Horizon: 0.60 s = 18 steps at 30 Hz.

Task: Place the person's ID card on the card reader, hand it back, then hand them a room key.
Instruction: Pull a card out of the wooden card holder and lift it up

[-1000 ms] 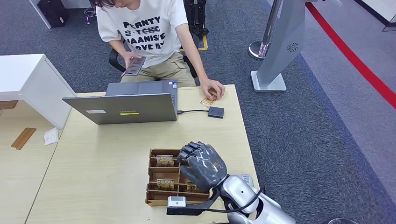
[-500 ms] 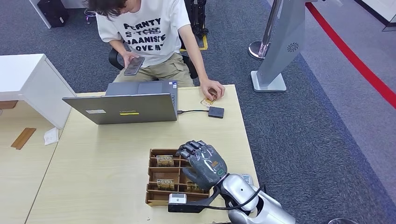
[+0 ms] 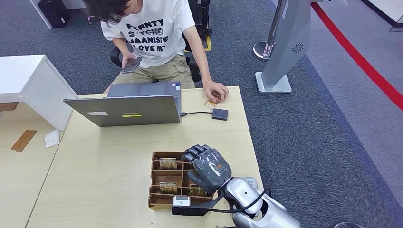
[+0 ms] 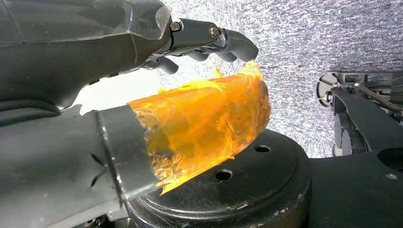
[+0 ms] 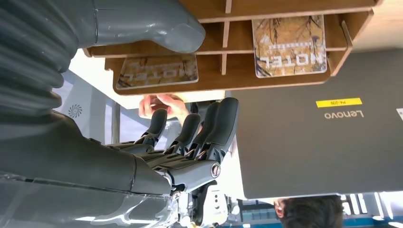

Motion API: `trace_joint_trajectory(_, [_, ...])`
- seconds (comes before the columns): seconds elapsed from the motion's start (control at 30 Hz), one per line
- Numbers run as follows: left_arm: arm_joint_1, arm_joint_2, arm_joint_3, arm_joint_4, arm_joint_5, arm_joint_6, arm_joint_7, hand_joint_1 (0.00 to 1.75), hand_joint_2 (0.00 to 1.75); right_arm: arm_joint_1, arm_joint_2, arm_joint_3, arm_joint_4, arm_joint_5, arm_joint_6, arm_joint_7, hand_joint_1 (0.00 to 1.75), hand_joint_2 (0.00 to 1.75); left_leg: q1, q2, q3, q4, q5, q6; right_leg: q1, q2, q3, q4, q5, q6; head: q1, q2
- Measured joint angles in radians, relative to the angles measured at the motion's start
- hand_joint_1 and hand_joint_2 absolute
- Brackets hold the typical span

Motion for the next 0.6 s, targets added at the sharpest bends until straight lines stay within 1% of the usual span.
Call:
trace_joint_trajectory(0.1, [0.000, 0.000, 0.000, 0.000, 0.000, 0.000, 0.000, 0.00, 0.00, 0.000, 0.002, -0.002, 0.007, 0.000, 0.001, 0.000, 0.90, 1.75, 0.000, 0.000, 0.000, 0.000, 0.000, 0.000, 0.000, 0.000, 0.000, 0.000, 0.000, 0.000, 0.000, 0.000])
trace_joint_trajectory(0.23, [0.000, 0.000, -0.001, 0.000, 0.006, 0.002, 0.000, 0.00, 0.00, 0.002, 0.002, -0.007, 0.014, 0.001, 0.003, 0.003, 0.96, 1.75, 0.000, 0.000, 0.000, 0.000, 0.000, 0.000, 0.000, 0.000, 0.000, 0.000, 0.000, 0.000, 0.000, 0.000])
trace_joint_trajectory(0.43, [0.000, 0.000, -0.002, 0.000, 0.017, 0.003, 0.000, 0.00, 0.00, 0.006, 0.002, -0.025, 0.018, 0.008, 0.003, 0.009, 0.94, 1.75, 0.000, 0.000, 0.000, 0.000, 0.000, 0.000, 0.000, 0.000, 0.000, 0.000, 0.000, 0.000, 0.000, 0.000])
trace_joint_trajectory(0.6, [0.000, 0.000, -0.002, 0.000, 0.021, 0.005, 0.000, 0.00, 0.00, 0.009, 0.002, -0.031, 0.019, 0.012, 0.003, 0.012, 1.00, 1.75, 0.000, 0.000, 0.000, 0.000, 0.000, 0.000, 0.000, 0.000, 0.000, 0.000, 0.000, 0.000, 0.000, 0.000])
